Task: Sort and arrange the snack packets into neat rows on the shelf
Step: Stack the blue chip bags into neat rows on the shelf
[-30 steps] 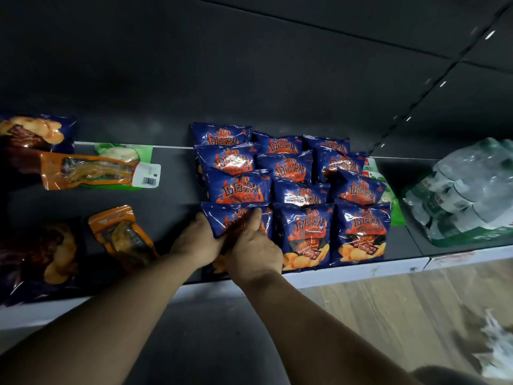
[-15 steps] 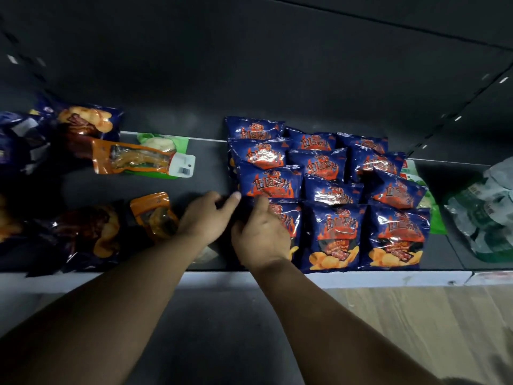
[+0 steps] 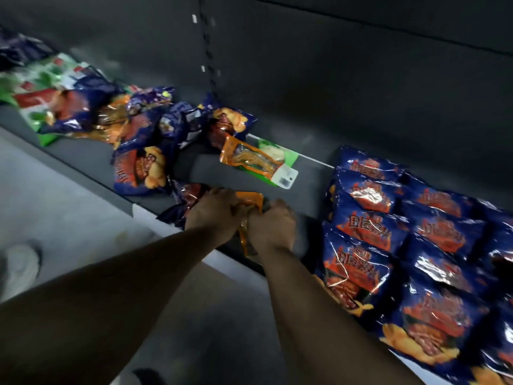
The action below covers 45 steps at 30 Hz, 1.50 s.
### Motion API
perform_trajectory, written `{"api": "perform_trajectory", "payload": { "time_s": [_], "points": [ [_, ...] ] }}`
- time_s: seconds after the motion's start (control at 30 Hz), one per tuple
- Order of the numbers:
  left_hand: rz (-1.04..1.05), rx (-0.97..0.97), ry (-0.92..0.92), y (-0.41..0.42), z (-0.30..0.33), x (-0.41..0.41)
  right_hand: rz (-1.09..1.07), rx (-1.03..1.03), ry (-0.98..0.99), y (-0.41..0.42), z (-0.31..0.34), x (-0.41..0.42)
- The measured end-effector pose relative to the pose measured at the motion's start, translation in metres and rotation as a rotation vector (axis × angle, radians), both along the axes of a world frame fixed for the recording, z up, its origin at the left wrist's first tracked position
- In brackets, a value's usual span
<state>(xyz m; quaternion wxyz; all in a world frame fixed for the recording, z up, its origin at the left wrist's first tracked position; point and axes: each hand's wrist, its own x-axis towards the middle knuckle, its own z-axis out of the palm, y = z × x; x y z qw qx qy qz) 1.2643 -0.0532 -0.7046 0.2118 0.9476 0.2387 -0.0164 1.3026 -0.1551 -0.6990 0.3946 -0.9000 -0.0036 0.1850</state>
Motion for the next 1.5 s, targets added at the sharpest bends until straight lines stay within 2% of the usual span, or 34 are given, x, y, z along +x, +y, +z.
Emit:
{"api": "perform_trajectory", "payload": {
  "time_s": [0.23,0.6,0.77,0.87,1.07,1.23,1.4,1.5],
  "points": [
    [0.091,0.034,0.061,-0.016,0.006,0.021,0.111,-0.085,0.002,-0.006,-0.016,0.001],
    [-0.341,0.322,0.159,0.017,-0.005,0.032,0.05,-0.3,0.012,0.011,-0.03,0.019],
    [-0.547,0.431,0.339,0.06,-0.002,0.042,-0.106,-0.348,-0.015,0.042,-0.032,0.032],
    [-0.609,0.408,0.452,0.087,-0.006,0.044,-0.187,-0.327,-0.011,0.062,-0.031,0.033],
    [-0.62,0.212,0.435,0.101,-0.017,0.044,-0.226,-0.375,-0.09,0.092,-0.027,0.01],
    [-0.589,0.157,0.399,0.098,-0.028,0.05,-0.187,-0.552,-0.066,0.086,-0.022,-0.008],
    [-0.514,0.064,0.494,0.103,-0.031,0.057,-0.273,-0.575,-0.029,0.091,-0.013,-0.018],
    [-0.5,0.079,0.456,0.105,-0.033,0.053,-0.23,-0.568,-0.02,0.098,-0.002,-0.017]
  ]
}}
